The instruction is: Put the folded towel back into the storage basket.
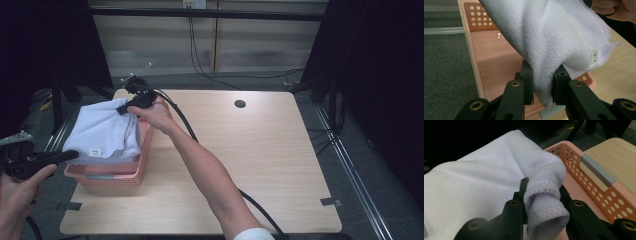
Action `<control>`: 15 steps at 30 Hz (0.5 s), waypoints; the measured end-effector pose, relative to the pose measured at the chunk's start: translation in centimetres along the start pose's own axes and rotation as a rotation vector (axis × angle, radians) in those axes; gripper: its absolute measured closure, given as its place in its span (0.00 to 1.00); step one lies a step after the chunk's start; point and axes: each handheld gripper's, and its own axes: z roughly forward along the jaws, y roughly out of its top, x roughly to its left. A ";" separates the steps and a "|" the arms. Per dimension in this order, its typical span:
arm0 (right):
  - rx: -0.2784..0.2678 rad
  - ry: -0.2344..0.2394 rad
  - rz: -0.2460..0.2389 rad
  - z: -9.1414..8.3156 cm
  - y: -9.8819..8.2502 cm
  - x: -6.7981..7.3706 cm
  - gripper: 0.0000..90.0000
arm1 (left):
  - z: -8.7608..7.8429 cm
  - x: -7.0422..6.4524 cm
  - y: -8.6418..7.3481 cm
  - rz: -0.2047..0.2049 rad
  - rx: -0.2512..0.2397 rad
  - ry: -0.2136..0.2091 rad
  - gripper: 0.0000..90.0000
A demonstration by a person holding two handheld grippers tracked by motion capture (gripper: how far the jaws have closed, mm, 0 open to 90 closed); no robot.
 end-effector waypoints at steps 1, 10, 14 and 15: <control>0.000 -0.008 0.008 0.3 -0.2 -0.1 0.82 | 0.2 0.2 -0.1 -0.006 0.008 0.008 0.84; 0.017 -0.023 0.030 3.2 -2.1 -1.4 0.82 | 2.1 1.2 -1.1 -0.015 0.072 0.065 0.84; 0.033 -0.027 0.047 4.5 -3.2 -2.0 0.82 | 3.1 1.6 -1.8 -0.017 0.119 0.099 0.83; 0.042 -0.027 0.055 4.8 -3.4 -2.1 0.82 | 3.3 1.8 -1.8 -0.023 0.127 0.095 0.83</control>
